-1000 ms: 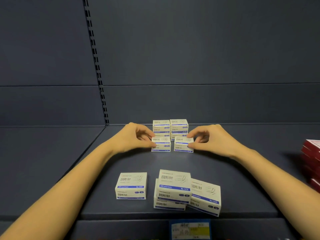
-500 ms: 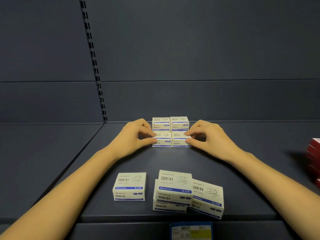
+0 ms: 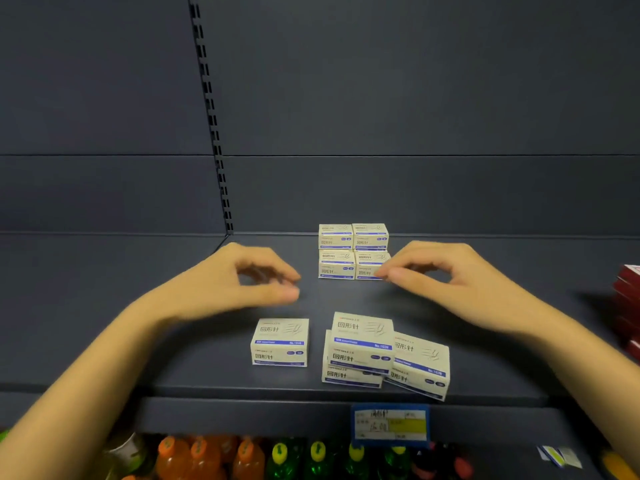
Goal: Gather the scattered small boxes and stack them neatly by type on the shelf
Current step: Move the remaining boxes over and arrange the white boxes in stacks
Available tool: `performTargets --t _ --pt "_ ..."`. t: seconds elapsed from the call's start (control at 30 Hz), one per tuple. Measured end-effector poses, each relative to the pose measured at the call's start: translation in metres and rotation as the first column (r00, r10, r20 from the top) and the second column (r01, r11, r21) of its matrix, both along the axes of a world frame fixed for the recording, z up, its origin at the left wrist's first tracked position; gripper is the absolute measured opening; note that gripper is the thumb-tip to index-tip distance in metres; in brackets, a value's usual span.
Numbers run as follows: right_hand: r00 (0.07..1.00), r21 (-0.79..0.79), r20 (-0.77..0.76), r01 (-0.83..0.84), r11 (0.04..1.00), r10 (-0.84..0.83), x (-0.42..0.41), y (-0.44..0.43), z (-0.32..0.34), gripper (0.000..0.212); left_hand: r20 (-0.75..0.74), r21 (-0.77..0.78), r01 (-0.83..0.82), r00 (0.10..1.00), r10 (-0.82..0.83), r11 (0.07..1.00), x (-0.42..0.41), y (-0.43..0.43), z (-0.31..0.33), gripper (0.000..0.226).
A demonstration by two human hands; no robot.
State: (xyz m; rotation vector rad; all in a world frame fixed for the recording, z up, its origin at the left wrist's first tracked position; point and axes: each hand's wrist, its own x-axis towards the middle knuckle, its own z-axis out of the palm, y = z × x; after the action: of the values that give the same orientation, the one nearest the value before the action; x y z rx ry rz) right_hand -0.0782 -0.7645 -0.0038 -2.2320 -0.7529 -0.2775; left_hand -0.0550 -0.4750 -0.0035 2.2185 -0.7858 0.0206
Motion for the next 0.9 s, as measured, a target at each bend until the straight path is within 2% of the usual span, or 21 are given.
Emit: performTargets --t 0.07,0.13,0.27,0.37,0.53,0.7,0.83,0.9 --pt "0.999 -0.062 -0.017 -0.046 0.997 0.045 -0.015 0.006 0.004 0.038 -0.088 0.127 0.07 0.994 -0.059 0.989 -0.011 0.015 -0.001 0.049" --pt "0.999 -0.168 -0.007 -0.041 0.985 0.041 -0.025 0.009 0.005 0.045 -0.113 0.205 0.084 0.992 -0.062 0.975 -0.019 0.022 -0.005 0.055" --pt "0.998 -0.358 0.053 0.004 0.934 0.016 -0.036 0.015 0.005 0.065 -0.049 0.215 0.033 0.999 -0.023 0.976 -0.026 0.022 -0.016 0.047" --pt "0.998 -0.392 0.058 0.007 0.92 0.017 -0.038 0.018 0.001 0.058 -0.025 0.188 -0.001 1.0 0.005 0.982 -0.027 0.021 -0.019 0.041" --pt "1.0 -0.29 0.014 -0.01 0.957 0.014 -0.037 0.021 -0.005 0.039 0.048 0.105 -0.057 0.997 0.053 0.993 -0.023 0.019 -0.008 0.038" --pt "0.999 -0.109 -0.016 0.03 0.994 -0.032 -0.03 0.011 -0.004 0.041 0.127 -0.036 -0.138 0.982 0.142 0.99 -0.006 -0.002 0.0 0.04" --pt "0.99 0.058 -0.032 0.14 0.989 -0.138 -0.004 -0.005 -0.003 0.037 0.086 -0.106 -0.206 0.973 0.215 0.973 0.018 -0.029 -0.013 0.033" --pt "0.983 0.082 -0.046 0.18 0.98 -0.176 0.01 -0.01 -0.006 0.035 0.05 -0.101 -0.24 0.968 0.246 0.966 0.029 -0.039 -0.023 0.036"
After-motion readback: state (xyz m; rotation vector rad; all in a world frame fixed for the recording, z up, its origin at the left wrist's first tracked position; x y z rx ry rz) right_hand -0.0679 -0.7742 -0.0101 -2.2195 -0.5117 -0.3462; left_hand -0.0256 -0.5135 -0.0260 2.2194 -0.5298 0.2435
